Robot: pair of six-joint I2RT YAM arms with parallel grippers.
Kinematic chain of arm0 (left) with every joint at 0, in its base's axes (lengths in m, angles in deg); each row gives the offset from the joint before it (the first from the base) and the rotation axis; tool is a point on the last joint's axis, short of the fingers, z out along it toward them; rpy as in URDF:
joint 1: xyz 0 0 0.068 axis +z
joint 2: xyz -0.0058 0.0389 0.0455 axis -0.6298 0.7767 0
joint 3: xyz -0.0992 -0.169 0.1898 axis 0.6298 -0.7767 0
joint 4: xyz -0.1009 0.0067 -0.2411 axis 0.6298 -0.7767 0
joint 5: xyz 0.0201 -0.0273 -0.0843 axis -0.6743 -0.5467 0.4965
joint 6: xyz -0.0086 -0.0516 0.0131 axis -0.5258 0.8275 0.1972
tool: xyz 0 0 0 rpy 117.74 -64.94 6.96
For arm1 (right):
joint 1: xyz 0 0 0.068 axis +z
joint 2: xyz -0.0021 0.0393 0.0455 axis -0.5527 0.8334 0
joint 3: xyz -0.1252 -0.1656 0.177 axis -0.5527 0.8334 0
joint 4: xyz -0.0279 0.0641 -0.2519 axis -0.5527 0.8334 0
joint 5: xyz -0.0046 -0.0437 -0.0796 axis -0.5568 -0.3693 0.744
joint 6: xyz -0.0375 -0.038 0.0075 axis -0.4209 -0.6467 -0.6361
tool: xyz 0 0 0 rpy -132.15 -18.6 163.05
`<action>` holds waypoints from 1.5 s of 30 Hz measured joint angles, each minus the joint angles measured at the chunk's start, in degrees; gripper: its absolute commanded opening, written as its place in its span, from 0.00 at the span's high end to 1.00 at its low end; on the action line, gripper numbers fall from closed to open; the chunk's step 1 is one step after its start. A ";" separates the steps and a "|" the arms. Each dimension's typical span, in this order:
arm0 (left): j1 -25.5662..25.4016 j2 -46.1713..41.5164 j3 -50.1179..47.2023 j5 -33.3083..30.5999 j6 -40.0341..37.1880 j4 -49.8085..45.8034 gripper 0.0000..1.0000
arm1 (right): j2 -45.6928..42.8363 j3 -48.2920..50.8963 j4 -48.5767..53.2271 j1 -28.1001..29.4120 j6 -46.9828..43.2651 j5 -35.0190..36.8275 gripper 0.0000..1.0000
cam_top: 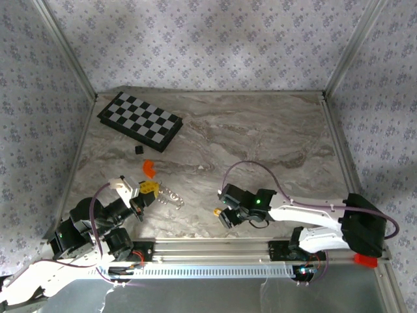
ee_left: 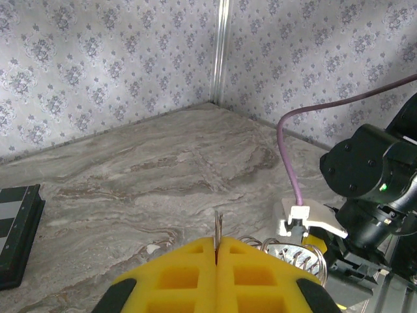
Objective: Put the keys on the keyring
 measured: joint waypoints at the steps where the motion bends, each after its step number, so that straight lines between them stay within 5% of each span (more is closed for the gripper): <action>1: 0.00 0.00 0.00 0.02 0.00 0.02 1.00 | -0.76 1.05 -0.96 -0.87 0.39 -0.68 0.44; 13: 0.00 -0.07 -0.33 0.04 0.02 0.02 1.00 | -2.03 7.54 -11.19 -7.41 0.52 -8.61 0.53; 45: -0.04 -0.07 -0.33 0.02 0.02 0.02 1.00 | 1.81 8.96 -16.65 -8.31 -1.20 -12.07 0.72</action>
